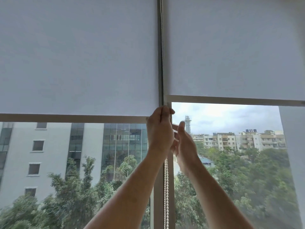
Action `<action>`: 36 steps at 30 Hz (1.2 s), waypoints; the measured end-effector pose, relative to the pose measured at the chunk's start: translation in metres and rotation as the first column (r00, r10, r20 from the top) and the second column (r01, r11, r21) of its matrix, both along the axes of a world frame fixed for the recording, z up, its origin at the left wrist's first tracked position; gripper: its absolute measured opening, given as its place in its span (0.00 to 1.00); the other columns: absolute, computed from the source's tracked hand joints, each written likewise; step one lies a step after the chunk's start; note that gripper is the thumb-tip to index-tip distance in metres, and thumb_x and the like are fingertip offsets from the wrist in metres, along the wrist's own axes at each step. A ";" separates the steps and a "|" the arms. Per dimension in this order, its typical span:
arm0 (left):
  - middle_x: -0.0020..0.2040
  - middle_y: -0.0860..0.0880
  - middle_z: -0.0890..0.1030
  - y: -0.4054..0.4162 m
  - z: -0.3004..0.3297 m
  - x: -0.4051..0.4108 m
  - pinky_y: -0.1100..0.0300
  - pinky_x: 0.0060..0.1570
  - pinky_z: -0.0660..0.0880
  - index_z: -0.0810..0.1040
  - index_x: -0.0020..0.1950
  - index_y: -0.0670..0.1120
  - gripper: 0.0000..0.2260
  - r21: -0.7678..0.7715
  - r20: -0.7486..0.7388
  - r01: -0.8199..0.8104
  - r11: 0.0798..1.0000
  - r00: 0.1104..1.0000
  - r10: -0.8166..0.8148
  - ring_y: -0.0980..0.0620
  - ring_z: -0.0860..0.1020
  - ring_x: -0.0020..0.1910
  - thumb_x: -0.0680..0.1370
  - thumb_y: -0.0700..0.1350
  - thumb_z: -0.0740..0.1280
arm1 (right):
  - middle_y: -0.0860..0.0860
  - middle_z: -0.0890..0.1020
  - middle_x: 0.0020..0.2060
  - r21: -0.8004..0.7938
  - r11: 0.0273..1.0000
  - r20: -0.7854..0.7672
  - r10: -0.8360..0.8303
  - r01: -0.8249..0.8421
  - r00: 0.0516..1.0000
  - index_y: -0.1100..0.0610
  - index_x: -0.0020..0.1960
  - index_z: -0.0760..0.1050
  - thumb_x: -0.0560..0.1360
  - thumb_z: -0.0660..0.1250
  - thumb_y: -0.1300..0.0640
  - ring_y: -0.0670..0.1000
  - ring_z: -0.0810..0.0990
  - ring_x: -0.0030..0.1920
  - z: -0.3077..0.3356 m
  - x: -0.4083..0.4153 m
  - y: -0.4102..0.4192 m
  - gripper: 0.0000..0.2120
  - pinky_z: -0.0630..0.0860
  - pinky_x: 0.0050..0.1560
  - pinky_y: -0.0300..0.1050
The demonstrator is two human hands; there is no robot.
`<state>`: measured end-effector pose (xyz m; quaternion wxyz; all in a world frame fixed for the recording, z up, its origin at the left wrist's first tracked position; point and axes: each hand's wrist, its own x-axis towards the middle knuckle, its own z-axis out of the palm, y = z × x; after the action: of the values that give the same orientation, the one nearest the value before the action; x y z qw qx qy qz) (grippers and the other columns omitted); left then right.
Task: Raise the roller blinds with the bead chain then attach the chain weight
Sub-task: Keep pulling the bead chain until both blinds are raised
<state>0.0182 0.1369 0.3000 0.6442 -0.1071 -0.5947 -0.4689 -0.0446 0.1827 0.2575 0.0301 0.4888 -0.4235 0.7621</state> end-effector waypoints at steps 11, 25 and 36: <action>0.25 0.55 0.69 -0.004 -0.092 -0.016 0.68 0.25 0.59 0.80 0.40 0.50 0.15 -0.072 0.081 0.066 0.995 0.995 -0.061 0.59 0.63 0.25 0.83 0.40 0.60 | 0.46 0.68 0.25 -0.021 0.983 -0.063 -0.183 0.182 0.981 0.55 0.42 0.74 0.85 0.54 0.58 0.45 0.61 0.23 0.096 0.032 0.005 0.15 0.57 0.21 0.38; 0.41 0.44 0.82 -0.027 0.024 0.013 0.60 0.36 0.77 0.80 0.50 0.43 0.15 -0.047 0.152 0.194 0.980 0.971 -0.185 0.51 0.80 0.38 0.83 0.52 0.60 | 0.40 0.74 0.27 -0.187 0.866 -0.274 -0.499 0.463 0.822 0.50 0.37 0.72 0.84 0.57 0.62 0.42 0.68 0.27 -0.009 0.024 -0.025 0.18 0.64 0.28 0.33; 0.19 0.58 0.70 -0.005 0.052 0.006 0.59 0.29 0.62 0.80 0.37 0.50 0.17 -0.044 0.028 -0.083 0.996 0.996 0.084 0.58 0.67 0.22 0.83 0.45 0.60 | 0.54 0.74 0.28 0.002 0.985 -0.194 -0.167 0.171 0.967 0.48 0.41 0.78 0.82 0.58 0.42 0.51 0.68 0.25 -0.010 0.000 -0.011 0.17 0.68 0.26 0.43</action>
<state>0.0237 0.1317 0.3516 0.6519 -0.0890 -0.6182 -0.4301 -0.0444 0.1717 0.2478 0.1313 0.5229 -0.4656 0.7018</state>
